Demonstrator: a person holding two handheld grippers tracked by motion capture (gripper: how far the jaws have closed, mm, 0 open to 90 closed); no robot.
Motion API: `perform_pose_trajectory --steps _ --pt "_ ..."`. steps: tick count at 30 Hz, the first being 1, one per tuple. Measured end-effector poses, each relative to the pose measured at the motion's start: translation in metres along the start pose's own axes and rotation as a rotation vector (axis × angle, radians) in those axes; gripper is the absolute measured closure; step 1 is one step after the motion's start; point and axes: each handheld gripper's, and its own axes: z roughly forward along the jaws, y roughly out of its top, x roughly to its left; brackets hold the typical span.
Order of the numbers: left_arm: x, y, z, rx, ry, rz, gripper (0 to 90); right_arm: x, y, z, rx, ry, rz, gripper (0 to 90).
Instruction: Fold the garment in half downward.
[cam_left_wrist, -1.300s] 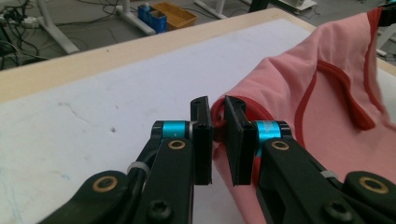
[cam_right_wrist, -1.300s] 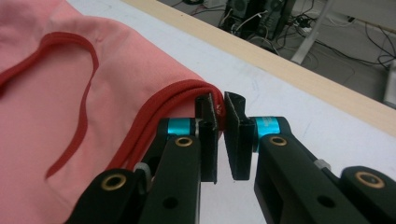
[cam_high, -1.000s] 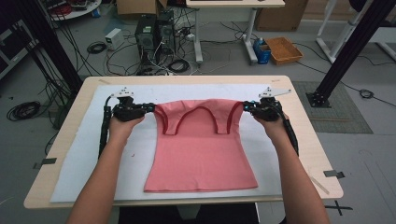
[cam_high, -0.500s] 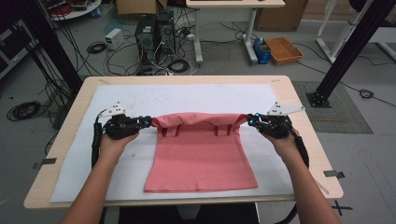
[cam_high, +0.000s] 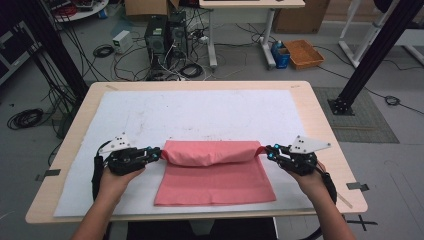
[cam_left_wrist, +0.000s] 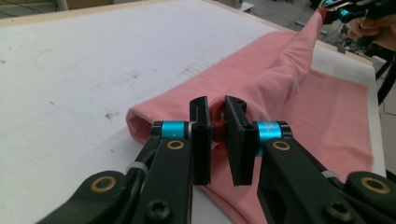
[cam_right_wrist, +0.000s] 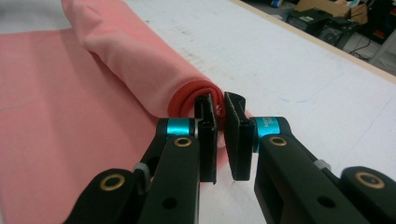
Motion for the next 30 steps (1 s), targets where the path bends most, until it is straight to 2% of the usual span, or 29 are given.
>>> perform_pose_trajectory --steps 2,9,13,14,16,18,19,21,22,24,28,30 --pt "-0.005 -0.005 -0.001 0.011 -0.008 -0.001 80.9 0.004 -0.003 -0.003 0.012 0.004 -0.015 84.2" --pt "-0.016 -0.015 -0.006 0.032 -0.033 -0.003 80.9 0.014 -0.019 -0.014 0.039 0.036 -0.017 84.1" --pt "-0.022 -0.021 -0.008 0.050 -0.039 -0.012 80.0 0.019 -0.029 -0.015 0.067 0.074 -0.010 82.0" --pt "-0.023 -0.023 -0.009 0.056 -0.044 -0.014 78.1 0.020 -0.031 -0.016 0.074 0.086 -0.007 79.7" --pt "-0.026 -0.026 -0.010 0.073 -0.044 -0.039 67.8 0.022 -0.035 -0.019 0.086 0.106 0.010 68.9" --pt "-0.026 -0.027 -0.011 0.078 -0.046 -0.064 57.6 0.022 -0.038 -0.024 0.092 0.118 0.036 63.7" --pt "-0.026 -0.027 -0.013 0.079 -0.047 -0.080 52.2 0.022 -0.039 -0.028 0.082 0.115 0.046 60.1" --pt "-0.026 -0.027 -0.016 0.056 -0.046 -0.092 47.3 0.021 -0.040 -0.034 0.055 0.110 0.080 56.8" --pt "-0.026 -0.028 -0.017 0.047 -0.042 -0.095 45.2 0.021 -0.041 -0.036 0.036 0.100 0.074 55.4" --pt "-0.026 -0.029 -0.016 0.055 -0.052 -0.093 44.7 0.023 -0.043 -0.035 0.028 0.097 0.079 55.1" --pt "-0.028 -0.028 -0.010 0.100 -0.057 -0.101 44.3 0.028 -0.046 -0.020 0.087 0.120 0.088 55.4" --pt "-0.030 -0.029 -0.005 0.126 -0.050 -0.094 44.3 0.030 -0.047 -0.012 0.123 0.114 0.082 55.5"
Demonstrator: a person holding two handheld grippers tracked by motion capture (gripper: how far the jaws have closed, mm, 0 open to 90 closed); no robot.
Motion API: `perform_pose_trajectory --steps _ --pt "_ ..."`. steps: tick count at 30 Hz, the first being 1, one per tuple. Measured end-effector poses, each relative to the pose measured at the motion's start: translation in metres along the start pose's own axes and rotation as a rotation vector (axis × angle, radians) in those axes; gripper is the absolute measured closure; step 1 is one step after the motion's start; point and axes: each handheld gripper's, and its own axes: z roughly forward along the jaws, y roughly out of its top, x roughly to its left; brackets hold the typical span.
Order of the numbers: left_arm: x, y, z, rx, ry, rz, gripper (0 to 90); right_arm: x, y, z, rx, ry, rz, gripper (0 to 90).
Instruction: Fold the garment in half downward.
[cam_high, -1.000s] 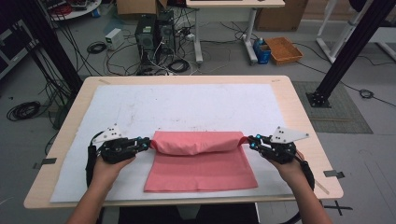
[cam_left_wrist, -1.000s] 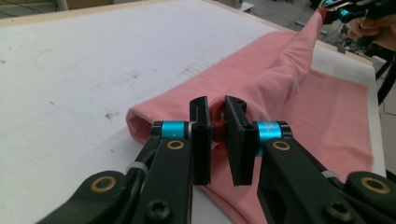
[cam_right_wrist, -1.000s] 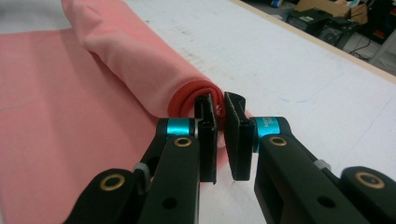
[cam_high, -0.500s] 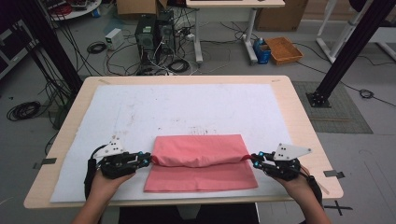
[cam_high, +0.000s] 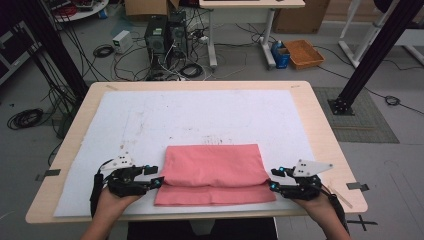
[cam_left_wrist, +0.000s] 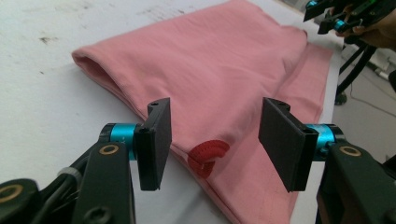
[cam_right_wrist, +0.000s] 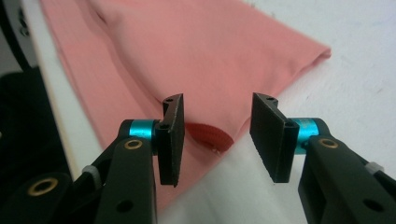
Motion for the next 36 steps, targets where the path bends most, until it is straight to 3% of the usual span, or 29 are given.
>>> perform_pose_trajectory --steps 5,7,12,17,18,24,36 --pt "-0.002 -0.003 0.011 0.067 0.031 0.018 44.4 -0.002 -0.001 0.011 0.042 0.029 0.017 58.9" --pt "-0.002 -0.003 0.016 0.092 0.032 0.027 45.4 -0.003 -0.001 0.013 0.056 0.029 0.012 64.6" --pt "-0.002 -0.001 0.023 0.143 0.047 0.066 65.2 -0.003 0.002 0.013 0.050 0.033 0.005 80.1" --pt "-0.001 0.003 0.024 0.134 0.040 0.079 79.4 -0.002 0.003 0.013 0.048 0.029 -0.009 84.7" --pt "-0.001 0.003 0.022 0.138 0.040 0.096 80.6 -0.002 0.003 0.013 0.045 0.029 -0.010 85.1" --pt "-0.007 0.006 0.014 0.103 0.030 0.110 82.4 -0.001 0.006 0.004 0.020 0.026 -0.005 86.0" --pt "-0.025 -0.005 -0.003 0.109 -0.032 0.130 82.5 0.016 0.005 -0.024 0.003 0.044 -0.012 86.3"
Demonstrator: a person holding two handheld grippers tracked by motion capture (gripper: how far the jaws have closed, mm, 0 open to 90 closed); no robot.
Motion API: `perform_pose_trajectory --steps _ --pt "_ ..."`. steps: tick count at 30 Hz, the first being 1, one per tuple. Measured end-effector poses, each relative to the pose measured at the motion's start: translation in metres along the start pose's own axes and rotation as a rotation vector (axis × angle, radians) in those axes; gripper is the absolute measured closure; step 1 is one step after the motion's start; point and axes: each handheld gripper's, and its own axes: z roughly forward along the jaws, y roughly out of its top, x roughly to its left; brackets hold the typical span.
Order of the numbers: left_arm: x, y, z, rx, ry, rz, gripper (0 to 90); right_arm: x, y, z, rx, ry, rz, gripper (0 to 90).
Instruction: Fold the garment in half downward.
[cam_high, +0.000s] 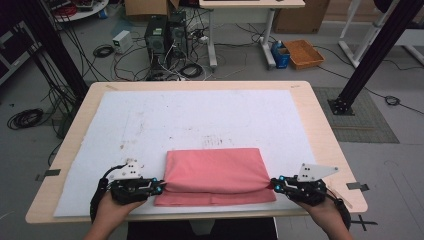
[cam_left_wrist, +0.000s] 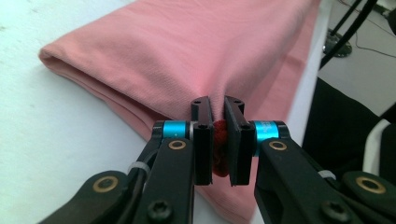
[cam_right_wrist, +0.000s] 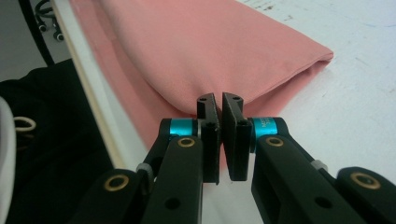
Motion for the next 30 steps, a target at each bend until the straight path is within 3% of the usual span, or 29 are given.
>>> perform_pose_trajectory --steps 9,11,12,13,14,16,18,21,25,30 --pt "-0.009 -0.012 0.001 0.035 -0.004 -0.002 81.6 0.011 -0.015 0.000 0.036 0.011 0.017 85.4" --pt "-0.010 -0.011 0.001 0.042 0.006 -0.007 72.9 0.010 -0.019 0.001 0.042 0.007 0.026 75.2" --pt "-0.010 -0.010 0.001 0.029 0.015 -0.012 66.8 0.009 -0.019 0.000 0.035 0.002 0.032 66.1" --pt "-0.010 -0.008 0.001 0.019 0.027 -0.019 57.9 0.008 -0.018 -0.002 0.018 -0.016 0.040 55.5" --pt "-0.009 -0.005 -0.001 0.004 0.038 -0.030 50.4 0.005 -0.016 -0.004 -0.001 -0.034 0.054 52.7" --pt "-0.004 0.002 -0.004 -0.035 0.061 -0.030 43.7 0.000 -0.010 -0.007 -0.034 -0.065 0.058 46.2" --pt "0.004 0.011 -0.004 -0.062 0.078 -0.058 37.7 -0.008 0.001 -0.007 -0.055 -0.096 0.070 41.2" --pt "0.019 0.025 -0.003 -0.092 0.100 -0.074 36.8 -0.021 0.019 0.001 -0.067 -0.122 0.078 40.4" --pt "0.040 0.041 0.008 -0.103 0.100 -0.090 36.8 -0.039 0.037 0.019 -0.066 -0.130 0.085 39.7" --pt "0.057 0.051 0.027 -0.080 0.133 -0.095 35.4 -0.063 0.041 0.045 -0.032 -0.136 0.129 39.4"
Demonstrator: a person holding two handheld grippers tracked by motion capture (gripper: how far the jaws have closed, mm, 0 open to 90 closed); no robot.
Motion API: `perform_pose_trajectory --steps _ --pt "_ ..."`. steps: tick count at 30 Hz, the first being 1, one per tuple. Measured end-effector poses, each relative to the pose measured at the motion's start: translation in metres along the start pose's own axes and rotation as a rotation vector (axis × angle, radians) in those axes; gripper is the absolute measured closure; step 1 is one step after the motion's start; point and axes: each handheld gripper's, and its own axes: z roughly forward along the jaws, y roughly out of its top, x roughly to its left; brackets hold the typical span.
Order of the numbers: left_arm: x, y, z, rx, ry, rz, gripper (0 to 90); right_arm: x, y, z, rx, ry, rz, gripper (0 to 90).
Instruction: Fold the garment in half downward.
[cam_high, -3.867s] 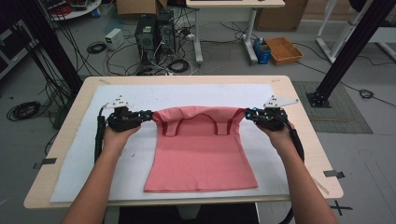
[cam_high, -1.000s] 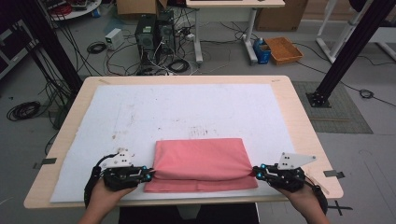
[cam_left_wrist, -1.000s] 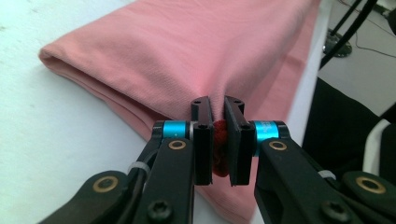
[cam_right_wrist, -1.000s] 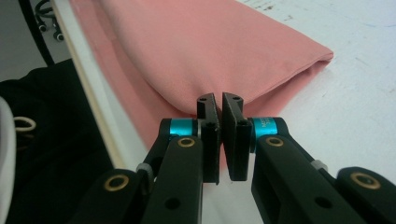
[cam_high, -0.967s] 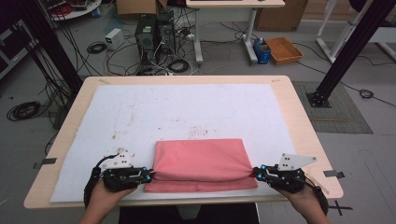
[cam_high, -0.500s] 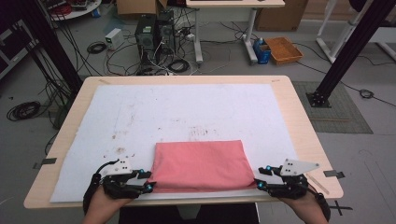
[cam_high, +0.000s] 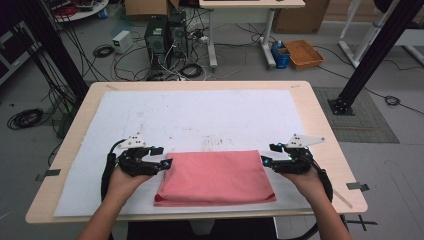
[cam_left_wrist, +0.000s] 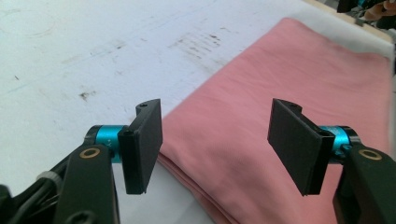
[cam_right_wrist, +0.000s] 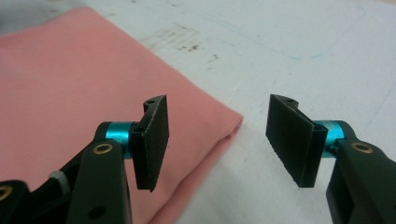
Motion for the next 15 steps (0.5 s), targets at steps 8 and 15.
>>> perform_pose_trajectory --steps 8,15 --pt "0.019 -0.005 0.016 0.047 0.045 -0.031 35.1 -0.017 0.005 0.034 0.070 0.016 0.096 40.2" --pt "0.025 -0.009 0.022 0.094 0.046 -0.072 40.4 -0.016 0.001 0.054 0.179 0.033 0.064 57.3"
